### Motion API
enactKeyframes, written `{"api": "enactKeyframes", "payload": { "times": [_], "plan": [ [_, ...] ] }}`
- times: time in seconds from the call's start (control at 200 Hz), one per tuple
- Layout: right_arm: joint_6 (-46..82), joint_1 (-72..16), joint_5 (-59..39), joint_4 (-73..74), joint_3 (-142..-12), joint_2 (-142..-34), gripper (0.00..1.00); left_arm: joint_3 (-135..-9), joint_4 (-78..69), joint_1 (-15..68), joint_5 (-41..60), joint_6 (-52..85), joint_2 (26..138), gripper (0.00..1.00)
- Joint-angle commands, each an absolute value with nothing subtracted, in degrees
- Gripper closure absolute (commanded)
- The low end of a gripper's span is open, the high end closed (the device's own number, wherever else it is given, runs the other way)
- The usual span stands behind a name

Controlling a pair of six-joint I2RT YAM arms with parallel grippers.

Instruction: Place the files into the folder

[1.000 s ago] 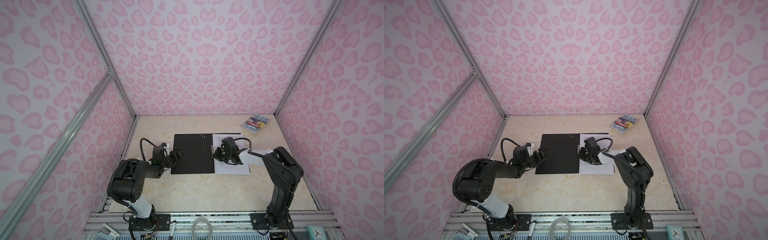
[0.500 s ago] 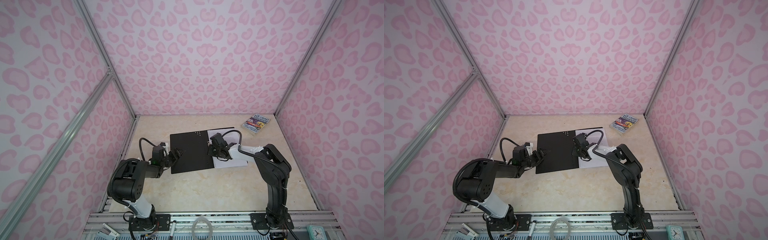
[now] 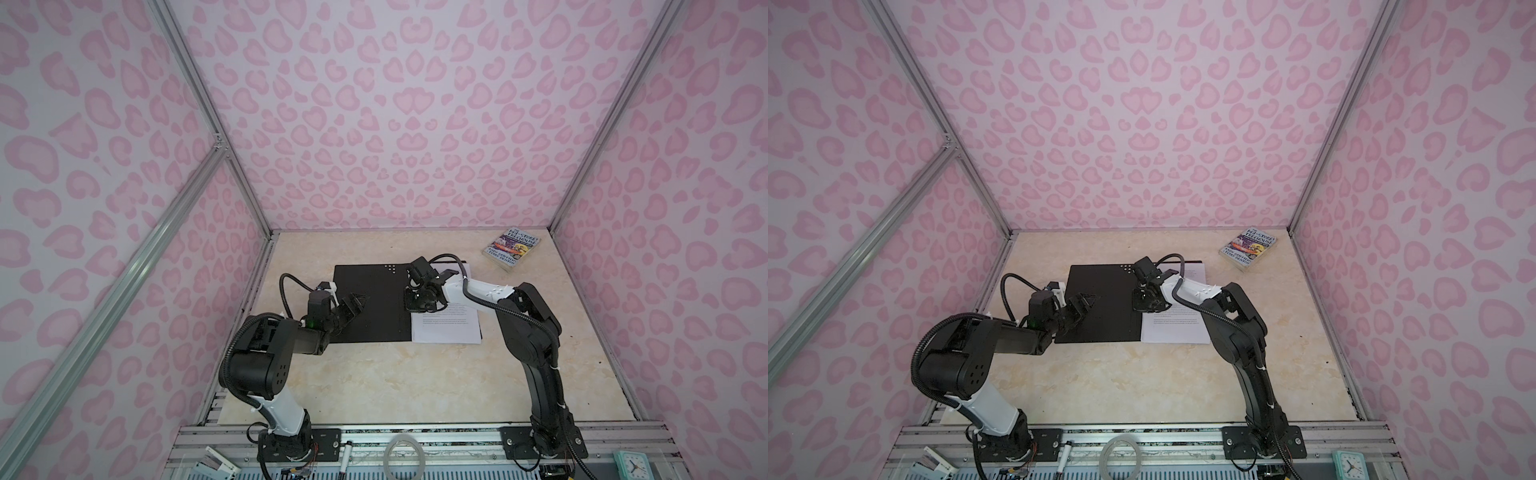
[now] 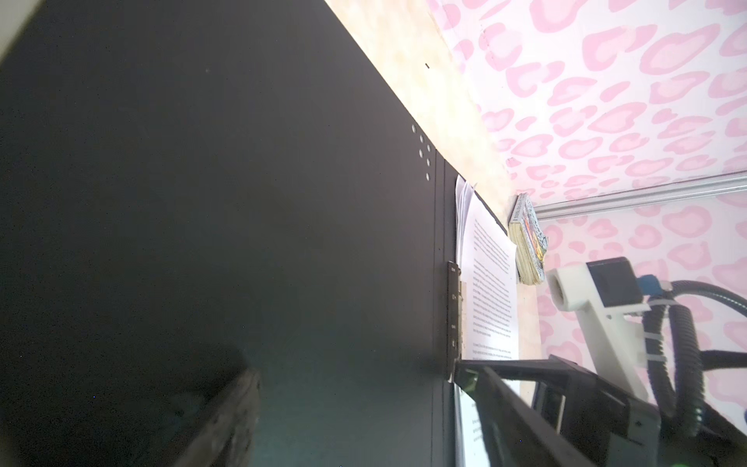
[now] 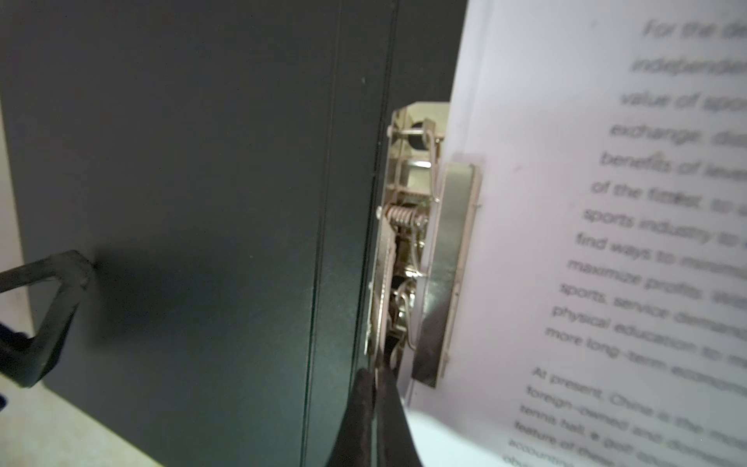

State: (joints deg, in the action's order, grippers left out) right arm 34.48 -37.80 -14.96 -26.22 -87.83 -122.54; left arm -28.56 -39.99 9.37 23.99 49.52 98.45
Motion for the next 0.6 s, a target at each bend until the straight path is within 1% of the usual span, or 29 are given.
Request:
{"api": "enactKeyframes", "payload": {
  "times": [0.0, 0.195, 0.47, 0.595],
  "plan": [
    [33.5, -37.2, -27.5, -25.3, -86.8, -123.0, 1.0, -27.5, -17.1, 9.8, 24.8, 51.5, 100.9, 0.14],
    [34.2, -36.2, -27.4, -24.5, -86.7, -122.9, 0.95, -27.6, -17.1, 9.9, 24.9, 51.7, 101.2, 0.15],
    [35.1, -35.0, -27.8, -23.3, -86.0, -122.5, 0.84, -27.8, -16.8, 9.8, 24.7, 51.5, 101.2, 0.15],
    [35.3, -34.6, -27.6, -23.7, -86.3, -122.5, 0.82, -27.8, -16.7, 9.8, 24.7, 51.5, 101.3, 0.15]
  ]
}}
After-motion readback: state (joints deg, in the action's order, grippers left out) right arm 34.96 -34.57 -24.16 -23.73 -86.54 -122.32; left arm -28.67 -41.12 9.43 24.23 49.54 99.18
